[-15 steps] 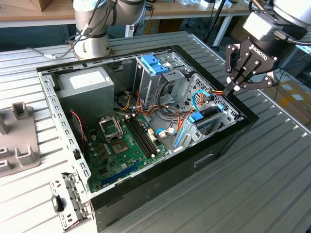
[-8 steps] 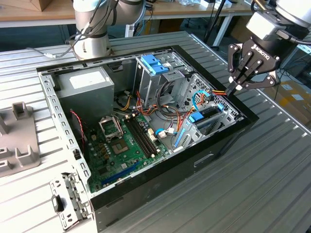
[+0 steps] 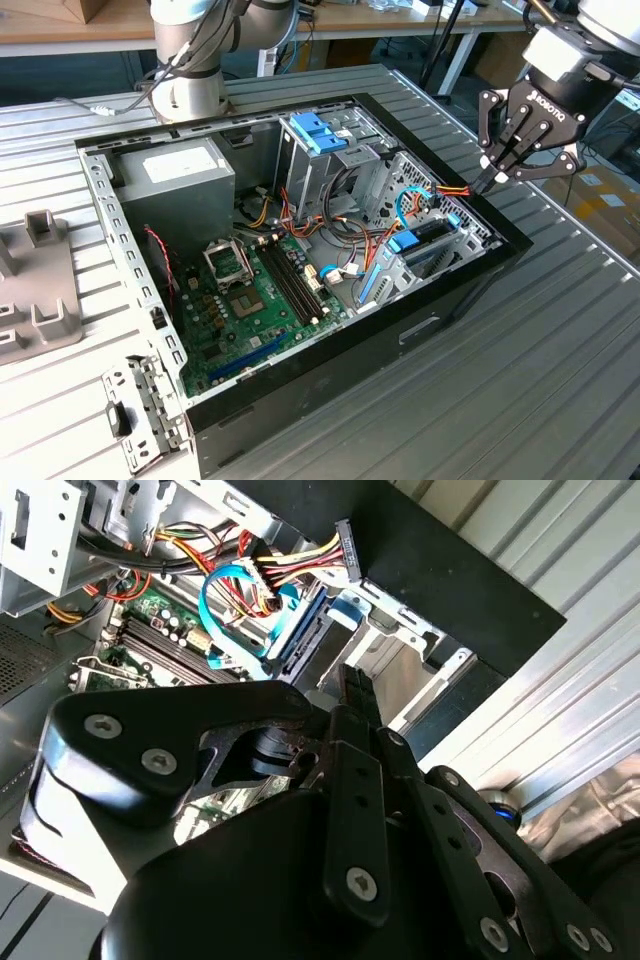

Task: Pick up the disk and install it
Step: 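Insert the first disk wire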

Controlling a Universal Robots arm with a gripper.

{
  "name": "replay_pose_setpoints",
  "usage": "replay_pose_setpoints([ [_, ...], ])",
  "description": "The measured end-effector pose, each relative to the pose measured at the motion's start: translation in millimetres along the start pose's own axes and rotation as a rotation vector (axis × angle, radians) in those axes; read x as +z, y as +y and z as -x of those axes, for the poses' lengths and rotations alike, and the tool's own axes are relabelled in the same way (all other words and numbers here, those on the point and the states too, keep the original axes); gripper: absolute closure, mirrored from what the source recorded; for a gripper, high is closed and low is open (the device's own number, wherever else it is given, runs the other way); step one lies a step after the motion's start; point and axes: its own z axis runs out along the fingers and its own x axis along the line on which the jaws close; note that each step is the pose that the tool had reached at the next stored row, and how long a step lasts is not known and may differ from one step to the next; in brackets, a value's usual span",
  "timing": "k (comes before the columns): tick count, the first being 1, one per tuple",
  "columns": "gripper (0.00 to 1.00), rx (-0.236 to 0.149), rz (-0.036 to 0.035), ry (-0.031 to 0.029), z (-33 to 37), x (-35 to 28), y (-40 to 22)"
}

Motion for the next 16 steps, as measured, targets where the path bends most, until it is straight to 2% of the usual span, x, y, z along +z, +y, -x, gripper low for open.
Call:
replay_pose_setpoints([
  [2, 0.89, 0.000, 0.0000, 0.0000, 0.0, 0.0, -0.1],
  [3, 0.89, -0.001, -0.0056, -0.0001, 0.0, 0.4, -0.2],
  [4, 0.89, -0.002, -0.0167, 0.0004, 0.0, 0.4, -0.2],
  [5, 0.89, -0.002, -0.0353, 0.0014, 0.0, 0.3, -0.1],
  [6, 0.89, -0.004, -0.0606, 0.0024, 0.0, 0.4, -0.2],
  [8, 0.89, -0.006, -0.1046, 0.0044, 0.0, 0.5, -0.1],
  [9, 0.89, -0.007, -0.1118, 0.0045, -0.1, 0.6, -0.2],
  [16, 0.89, -0.007, -0.1128, 0.0047, 0.0, 0.6, -0.1],
])
